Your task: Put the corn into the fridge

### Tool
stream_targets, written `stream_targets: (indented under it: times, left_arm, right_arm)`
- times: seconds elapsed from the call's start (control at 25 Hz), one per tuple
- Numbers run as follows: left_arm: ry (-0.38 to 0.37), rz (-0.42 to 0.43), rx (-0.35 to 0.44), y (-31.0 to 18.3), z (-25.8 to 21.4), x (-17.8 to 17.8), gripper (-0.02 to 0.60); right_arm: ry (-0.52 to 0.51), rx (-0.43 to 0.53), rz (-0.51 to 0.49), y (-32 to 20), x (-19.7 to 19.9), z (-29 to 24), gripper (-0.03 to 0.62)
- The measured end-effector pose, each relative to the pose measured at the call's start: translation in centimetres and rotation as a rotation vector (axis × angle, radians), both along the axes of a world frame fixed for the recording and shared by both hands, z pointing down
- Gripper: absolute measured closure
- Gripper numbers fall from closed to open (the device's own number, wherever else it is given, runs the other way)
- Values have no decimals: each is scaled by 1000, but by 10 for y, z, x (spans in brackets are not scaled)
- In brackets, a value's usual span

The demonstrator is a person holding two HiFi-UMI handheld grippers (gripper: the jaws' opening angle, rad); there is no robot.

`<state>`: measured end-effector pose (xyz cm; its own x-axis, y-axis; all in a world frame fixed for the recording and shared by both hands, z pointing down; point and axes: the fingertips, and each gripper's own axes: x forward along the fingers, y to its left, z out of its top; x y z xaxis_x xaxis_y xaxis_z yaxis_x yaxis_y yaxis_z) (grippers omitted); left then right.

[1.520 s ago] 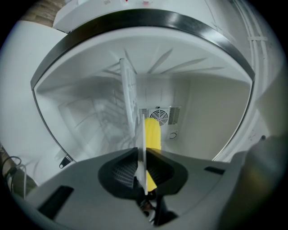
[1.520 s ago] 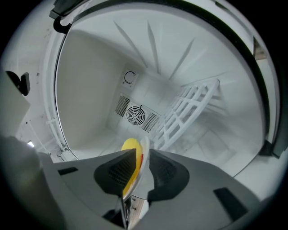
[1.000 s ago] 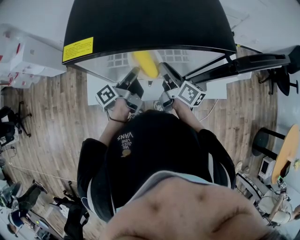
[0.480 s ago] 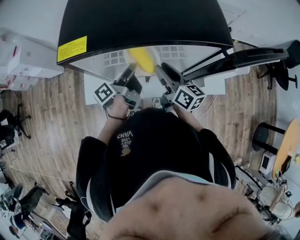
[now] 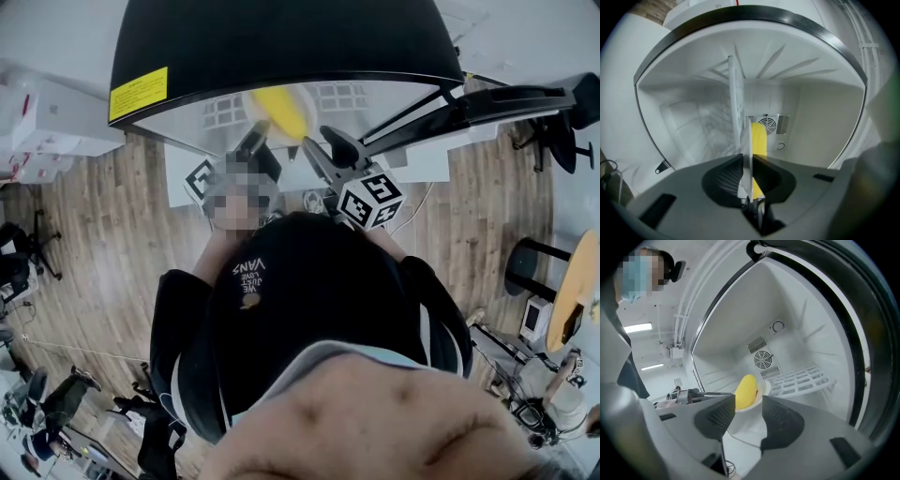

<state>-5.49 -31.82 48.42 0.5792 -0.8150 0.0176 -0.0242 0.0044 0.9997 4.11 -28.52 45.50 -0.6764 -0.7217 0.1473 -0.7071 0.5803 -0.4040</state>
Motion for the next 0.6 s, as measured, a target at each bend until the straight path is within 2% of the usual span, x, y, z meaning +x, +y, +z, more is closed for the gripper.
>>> stream_targets:
  times: [0.6]
  left_arm:
    - [6,0,13,-1,0,0,546]
  right_arm:
    - [266,114,-8,13,-12,11,410]
